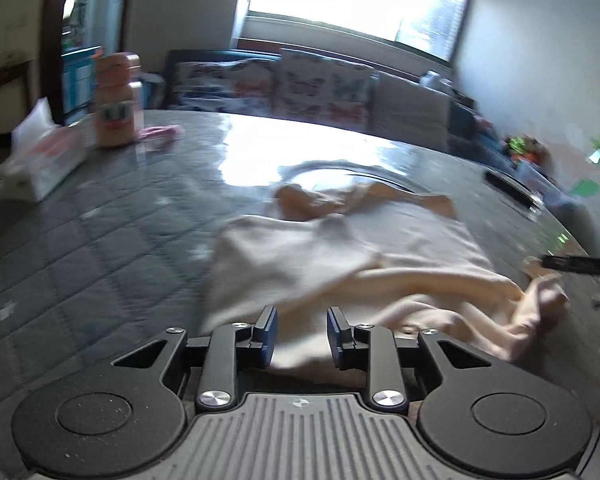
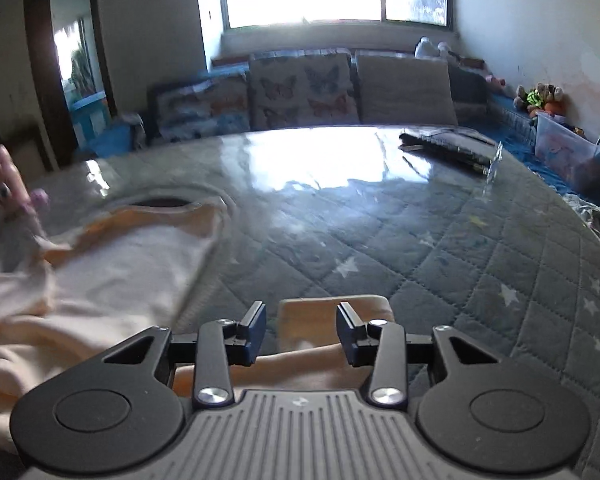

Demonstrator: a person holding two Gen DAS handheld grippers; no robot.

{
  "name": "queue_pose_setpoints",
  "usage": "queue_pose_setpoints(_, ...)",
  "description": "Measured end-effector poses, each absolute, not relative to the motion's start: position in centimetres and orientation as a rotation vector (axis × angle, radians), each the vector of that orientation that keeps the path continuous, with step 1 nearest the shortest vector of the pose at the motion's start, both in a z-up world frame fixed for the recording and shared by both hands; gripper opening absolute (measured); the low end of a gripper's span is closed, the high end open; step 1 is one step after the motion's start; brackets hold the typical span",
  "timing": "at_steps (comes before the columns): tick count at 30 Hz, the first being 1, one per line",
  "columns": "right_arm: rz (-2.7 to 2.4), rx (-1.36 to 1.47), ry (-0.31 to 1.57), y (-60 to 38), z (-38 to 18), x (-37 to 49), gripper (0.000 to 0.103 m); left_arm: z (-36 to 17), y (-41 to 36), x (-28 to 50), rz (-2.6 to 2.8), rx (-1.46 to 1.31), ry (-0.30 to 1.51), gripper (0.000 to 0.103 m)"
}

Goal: Fold clothes

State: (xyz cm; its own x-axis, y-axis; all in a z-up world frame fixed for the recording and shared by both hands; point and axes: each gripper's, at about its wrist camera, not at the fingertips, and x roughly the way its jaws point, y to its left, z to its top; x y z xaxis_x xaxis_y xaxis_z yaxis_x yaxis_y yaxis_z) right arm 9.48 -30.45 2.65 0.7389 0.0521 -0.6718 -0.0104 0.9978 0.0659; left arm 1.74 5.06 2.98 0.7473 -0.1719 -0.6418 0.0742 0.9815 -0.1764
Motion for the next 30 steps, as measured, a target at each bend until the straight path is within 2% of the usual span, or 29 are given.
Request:
queue_pose_setpoints(2, 0.037, 0.051, 0.765, -30.4, 2.0, 10.2, 0.036, 3.0, 3.5, 2.3, -0.185, -0.133, 0.719, 0.031)
queue_pose_setpoints(3, 0.036, 0.04, 0.772, -30.3, 1.7, 10.4, 0.031, 3.1, 2.6, 2.6, -0.214, -0.128, 0.718, 0.031)
queue_pose_setpoints(5, 0.033, 0.036, 0.78, -30.4, 1.2, 10.6, 0.027, 3.2, 0.7, 3.0, -0.278, -0.106, 0.709, 0.035)
queue_pose_setpoints(7, 0.036, 0.038, 0.778, -30.4, 1.1, 10.5, 0.012, 3.4, -1.4, 3.3, -0.345, -0.075, 0.698, 0.041)
queue_pose_setpoints(10, 0.031, 0.034, 0.762, -30.5, 1.2, 10.1, 0.007, 3.3, -4.3, 4.0, -0.443, -0.044, 0.699, 0.042)
queue_pose_setpoints(17, -0.017, 0.103, 0.638, -32.6, 3.9, 8.9, 0.006, 2.2, -8.9, 4.7, -0.618, 0.02, 0.694, 0.045)
queue_pose_setpoints(25, -0.107, 0.165, 0.429, -34.5, 7.9, 4.0, 0.006, 0.2, -9.8, 4.7, -0.695, 0.025, 0.737, 0.045)
queue_pose_setpoints(30, -0.128, 0.174, 0.403, -34.9, 8.3, 4.3, 0.006, -0.5, -9.9, 4.4, -0.702, 0.032, 0.76, 0.045)
